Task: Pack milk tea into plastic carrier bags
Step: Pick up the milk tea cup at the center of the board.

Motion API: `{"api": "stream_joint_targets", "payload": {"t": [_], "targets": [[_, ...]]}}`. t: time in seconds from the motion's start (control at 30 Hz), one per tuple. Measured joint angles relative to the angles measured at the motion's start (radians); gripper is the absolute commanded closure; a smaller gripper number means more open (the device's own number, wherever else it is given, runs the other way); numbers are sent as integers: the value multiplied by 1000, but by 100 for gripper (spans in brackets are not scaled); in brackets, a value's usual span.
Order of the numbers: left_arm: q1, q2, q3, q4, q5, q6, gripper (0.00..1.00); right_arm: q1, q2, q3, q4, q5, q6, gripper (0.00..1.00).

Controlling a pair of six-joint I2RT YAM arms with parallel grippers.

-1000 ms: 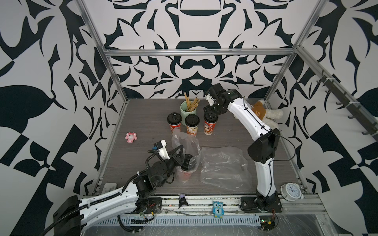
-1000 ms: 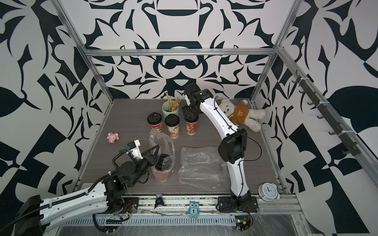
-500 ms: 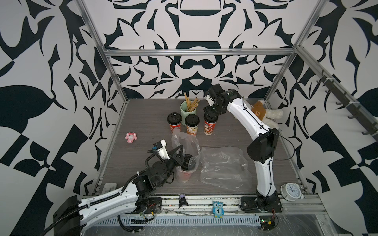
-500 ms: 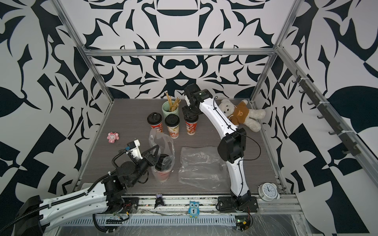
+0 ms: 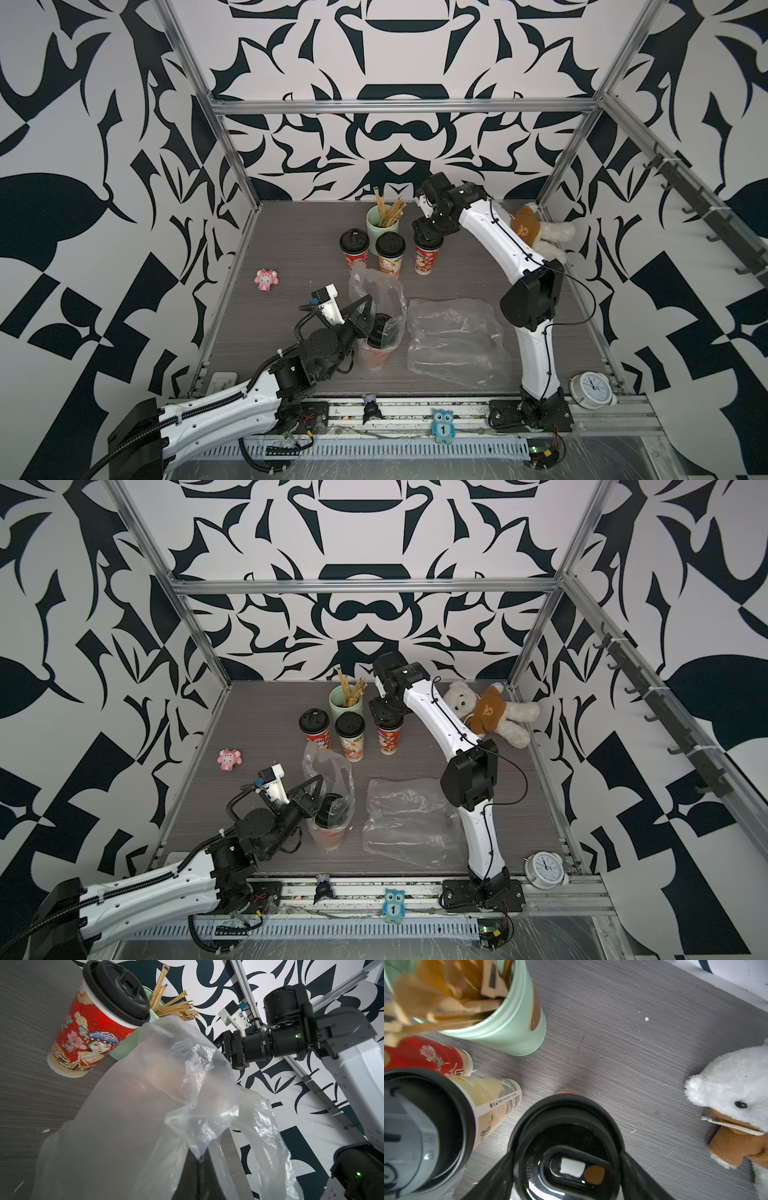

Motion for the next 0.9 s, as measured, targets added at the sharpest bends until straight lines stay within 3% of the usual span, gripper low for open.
{"api": "stream_joint_targets", "payload": {"t": [0.07, 0.23, 0.4, 0.73, 0.9], "targets": [[0, 0, 0, 0, 0, 0, 100, 2, 1, 0, 0, 1, 0, 23], [0, -6, 0, 0, 0, 0, 100, 3, 1, 0, -1, 5, -2, 41], [0, -13, 0, 0, 0, 0, 100, 5, 1, 2, -6, 11, -3, 49], [0, -10, 0, -1, 3, -3, 100, 27, -20, 37, -57, 39, -3, 54], [0, -5, 0, 0, 6, -5, 100, 74, -64, 131, -114, 58, -7, 55]]}}
